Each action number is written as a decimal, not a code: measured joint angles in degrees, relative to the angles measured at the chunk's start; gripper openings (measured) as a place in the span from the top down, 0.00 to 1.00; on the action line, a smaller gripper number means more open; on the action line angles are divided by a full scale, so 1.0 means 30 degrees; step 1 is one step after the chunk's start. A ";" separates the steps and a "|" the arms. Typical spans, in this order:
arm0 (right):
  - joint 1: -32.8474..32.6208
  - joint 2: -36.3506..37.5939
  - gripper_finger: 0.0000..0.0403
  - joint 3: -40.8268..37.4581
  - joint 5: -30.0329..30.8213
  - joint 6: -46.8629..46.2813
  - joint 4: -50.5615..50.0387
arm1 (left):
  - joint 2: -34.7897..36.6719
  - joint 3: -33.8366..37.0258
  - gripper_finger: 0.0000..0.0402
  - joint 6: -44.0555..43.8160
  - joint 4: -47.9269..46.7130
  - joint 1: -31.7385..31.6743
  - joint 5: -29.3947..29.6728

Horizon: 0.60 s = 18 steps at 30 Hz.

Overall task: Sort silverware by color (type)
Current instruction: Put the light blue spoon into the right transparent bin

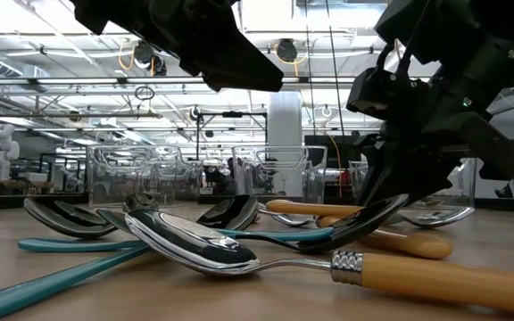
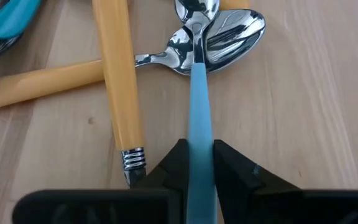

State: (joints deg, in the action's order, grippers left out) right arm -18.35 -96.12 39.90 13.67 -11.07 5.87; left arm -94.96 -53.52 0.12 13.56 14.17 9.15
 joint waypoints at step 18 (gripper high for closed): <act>-0.0036 0.2141 0.89 -0.0058 0.1129 0.0531 -0.0619 | 0.0006 0.0000 0.67 0.0408 -0.0015 0.0000 0.1143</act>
State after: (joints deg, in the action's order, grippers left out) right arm -18.46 -89.69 39.72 17.06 -9.48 4.01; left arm -94.94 -53.52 1.34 13.52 14.17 12.58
